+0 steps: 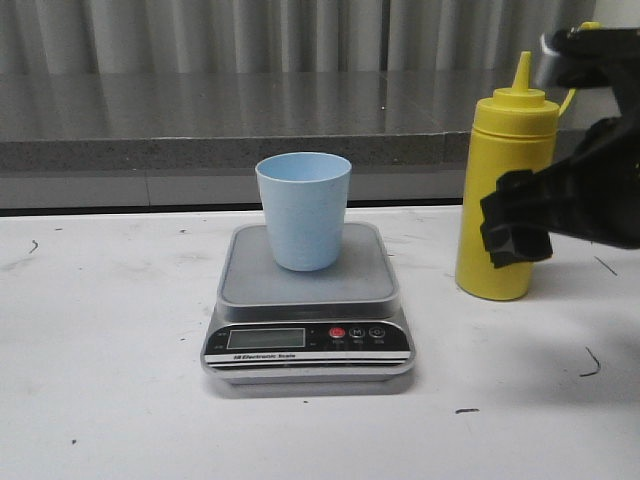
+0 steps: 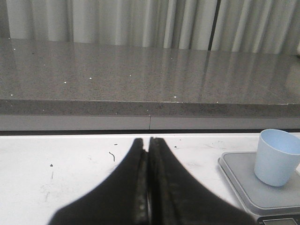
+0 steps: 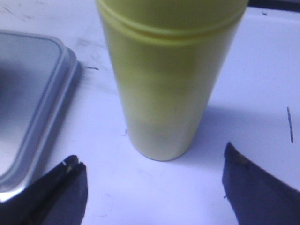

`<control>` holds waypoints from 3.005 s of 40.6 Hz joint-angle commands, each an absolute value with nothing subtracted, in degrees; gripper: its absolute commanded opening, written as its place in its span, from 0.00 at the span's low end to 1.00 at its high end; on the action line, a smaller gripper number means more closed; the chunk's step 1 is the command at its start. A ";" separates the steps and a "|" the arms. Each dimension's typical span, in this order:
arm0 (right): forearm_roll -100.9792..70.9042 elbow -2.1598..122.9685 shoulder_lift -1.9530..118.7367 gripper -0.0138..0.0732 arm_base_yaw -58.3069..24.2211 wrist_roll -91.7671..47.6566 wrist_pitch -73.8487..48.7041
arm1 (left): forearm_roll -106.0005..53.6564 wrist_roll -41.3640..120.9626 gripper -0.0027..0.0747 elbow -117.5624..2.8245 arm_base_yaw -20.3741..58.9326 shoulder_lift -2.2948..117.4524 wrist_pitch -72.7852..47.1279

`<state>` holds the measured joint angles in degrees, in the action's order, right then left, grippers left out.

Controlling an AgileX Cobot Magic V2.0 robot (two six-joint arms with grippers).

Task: Pour seasoning into cup on scale with both arms

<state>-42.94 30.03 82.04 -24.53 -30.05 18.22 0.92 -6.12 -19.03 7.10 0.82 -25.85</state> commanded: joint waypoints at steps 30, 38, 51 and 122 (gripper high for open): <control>-40.97 31.00 35.86 0.18 -24.31 -38.12 -3.50 | 0.44 -6.64 0.01 -20.57 6.92 1.52 -21.21; -40.97 31.00 30.27 0.04 -24.31 -38.12 -4.91 | 0.44 -6.64 0.01 -20.57 6.92 1.52 -21.21; -40.97 31.00 28.53 0.03 -24.31 -38.12 -4.96 | 0.44 -6.64 0.01 -20.57 6.92 1.52 -21.21; -40.97 31.00 28.56 0.03 -24.31 -38.12 -5.03 | 0.44 -6.64 0.01 1.65 1.42 -1.19 -4.56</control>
